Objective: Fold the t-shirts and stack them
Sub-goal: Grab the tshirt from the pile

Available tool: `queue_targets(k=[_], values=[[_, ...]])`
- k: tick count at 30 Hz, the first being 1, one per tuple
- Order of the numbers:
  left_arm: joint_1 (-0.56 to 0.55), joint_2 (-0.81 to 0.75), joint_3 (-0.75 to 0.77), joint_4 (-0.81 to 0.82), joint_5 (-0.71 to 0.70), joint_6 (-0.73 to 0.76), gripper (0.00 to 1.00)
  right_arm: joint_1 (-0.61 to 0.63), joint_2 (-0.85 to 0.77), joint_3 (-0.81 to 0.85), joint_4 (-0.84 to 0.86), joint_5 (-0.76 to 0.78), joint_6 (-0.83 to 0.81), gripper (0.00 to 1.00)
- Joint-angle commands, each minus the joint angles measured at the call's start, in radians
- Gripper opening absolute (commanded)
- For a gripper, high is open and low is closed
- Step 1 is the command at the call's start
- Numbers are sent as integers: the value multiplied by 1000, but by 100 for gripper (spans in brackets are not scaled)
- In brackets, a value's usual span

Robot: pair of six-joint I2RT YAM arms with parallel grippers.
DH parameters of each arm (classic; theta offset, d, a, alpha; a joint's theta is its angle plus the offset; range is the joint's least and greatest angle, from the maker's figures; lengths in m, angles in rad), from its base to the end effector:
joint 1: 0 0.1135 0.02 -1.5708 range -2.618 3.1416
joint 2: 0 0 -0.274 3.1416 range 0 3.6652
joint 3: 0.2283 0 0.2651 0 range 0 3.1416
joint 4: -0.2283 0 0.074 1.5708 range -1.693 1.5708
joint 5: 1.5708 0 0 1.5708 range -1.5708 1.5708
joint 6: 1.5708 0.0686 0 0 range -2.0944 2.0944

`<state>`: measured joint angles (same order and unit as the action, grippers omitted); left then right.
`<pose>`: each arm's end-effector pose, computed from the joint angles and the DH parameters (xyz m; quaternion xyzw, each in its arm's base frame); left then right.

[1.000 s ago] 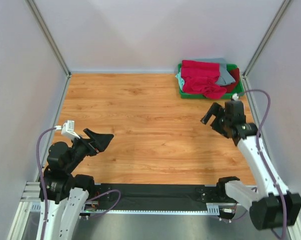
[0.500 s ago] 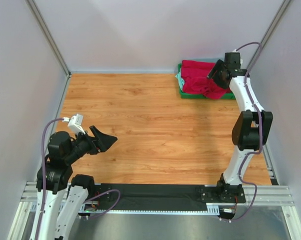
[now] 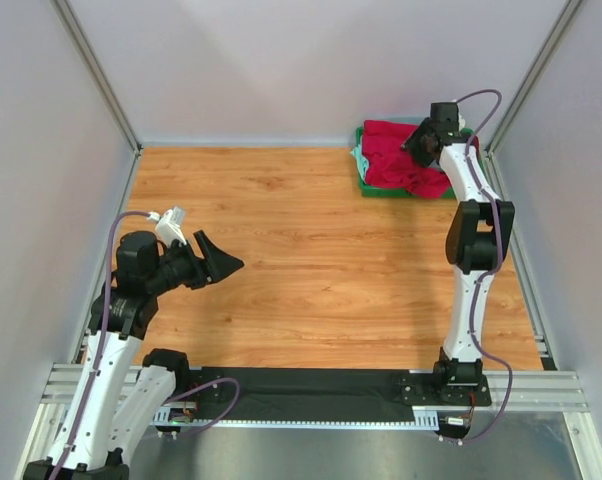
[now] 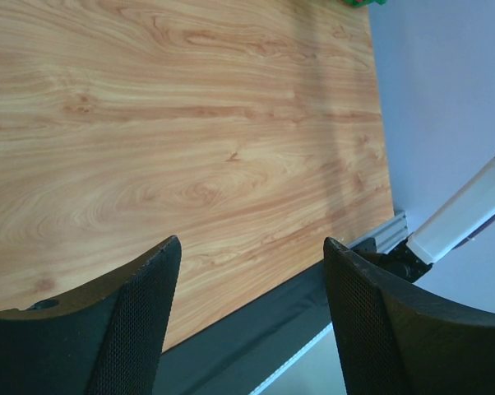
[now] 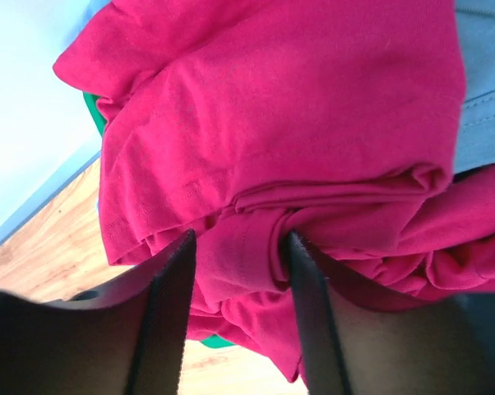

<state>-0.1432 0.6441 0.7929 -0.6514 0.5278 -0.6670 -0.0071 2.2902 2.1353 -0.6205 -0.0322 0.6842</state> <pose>0.1575 -0.0576 0.3115 -0.0869 0.8370 -0.4000 0.3632 0.5667 -0.0018 0.2392 0.3065 0.8694 0.1426 0.3603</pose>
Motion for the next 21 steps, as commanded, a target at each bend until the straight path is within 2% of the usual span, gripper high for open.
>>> queue_targets(k=[1, 2, 3, 5, 6, 7, 9, 12, 13, 18, 21], values=[[5, 9, 8, 64, 24, 14, 77, 2, 18, 66, 18, 26, 26, 39], [5, 22, 8, 68, 24, 15, 77, 2, 26, 78, 27, 19, 18, 28], [5, 26, 9, 70, 29, 15, 77, 2, 47, 106, 16, 15, 14, 13], [5, 43, 15, 70, 40, 20, 76, 2, 70, 222, -39, 28, 14, 0], [5, 48, 19, 65, 43, 21, 76, 2, 86, 263, -56, 31, 15, 0], [5, 52, 20, 62, 44, 21, 75, 2, 84, 341, -65, 96, 3, 0], [7, 55, 23, 59, 52, 24, 74, 2, 37, 388, -42, 145, -15, 0], [7, 55, 31, 47, 58, 29, 73, 2, -79, 356, 129, 239, -38, 0], [7, 51, 34, 38, 60, 29, 73, 2, -162, 342, 231, 274, -40, 0], [-1, 22, 28, 18, 55, 18, 73, 53, -262, 487, 288, 258, -9, 0], [-16, 2, 37, -10, 37, 17, 75, 108, -386, 425, 280, 252, -34, 0]])
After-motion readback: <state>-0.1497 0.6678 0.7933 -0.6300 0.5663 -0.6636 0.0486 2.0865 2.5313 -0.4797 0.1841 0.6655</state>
